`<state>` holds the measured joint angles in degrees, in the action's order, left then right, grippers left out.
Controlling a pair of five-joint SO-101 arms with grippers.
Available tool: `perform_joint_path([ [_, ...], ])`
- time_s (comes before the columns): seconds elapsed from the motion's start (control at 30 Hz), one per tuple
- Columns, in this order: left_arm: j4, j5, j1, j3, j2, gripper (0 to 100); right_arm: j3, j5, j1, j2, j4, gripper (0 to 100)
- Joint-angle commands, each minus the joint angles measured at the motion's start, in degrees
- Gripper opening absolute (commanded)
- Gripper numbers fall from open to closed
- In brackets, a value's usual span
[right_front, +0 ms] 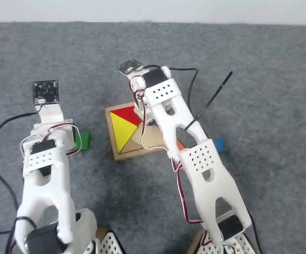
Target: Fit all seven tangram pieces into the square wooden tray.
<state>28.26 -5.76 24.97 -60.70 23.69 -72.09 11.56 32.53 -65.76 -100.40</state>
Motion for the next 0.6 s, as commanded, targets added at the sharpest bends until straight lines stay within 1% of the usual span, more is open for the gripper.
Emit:
perform_joint_path([
  [0.0, -1.32, -0.79, -0.53, 0.57, 0.79, 5, -3.78, -0.09, -0.84, 1.27, -2.15, 15.8],
  [0.33, -1.41, -0.88, -0.53, 0.57, 0.79, 5, -3.87, -0.09, -1.45, 1.36, -2.15, 15.8],
  [0.5, -1.41, -0.88, -0.53, 0.57, 0.79, 5, -3.78, -0.53, -3.82, 3.74, -2.15, 15.6],
  [0.57, -1.41, -0.88, -0.53, 0.57, 0.79, 5, -3.78, -0.53, -4.44, 4.53, -2.15, 13.0],
])
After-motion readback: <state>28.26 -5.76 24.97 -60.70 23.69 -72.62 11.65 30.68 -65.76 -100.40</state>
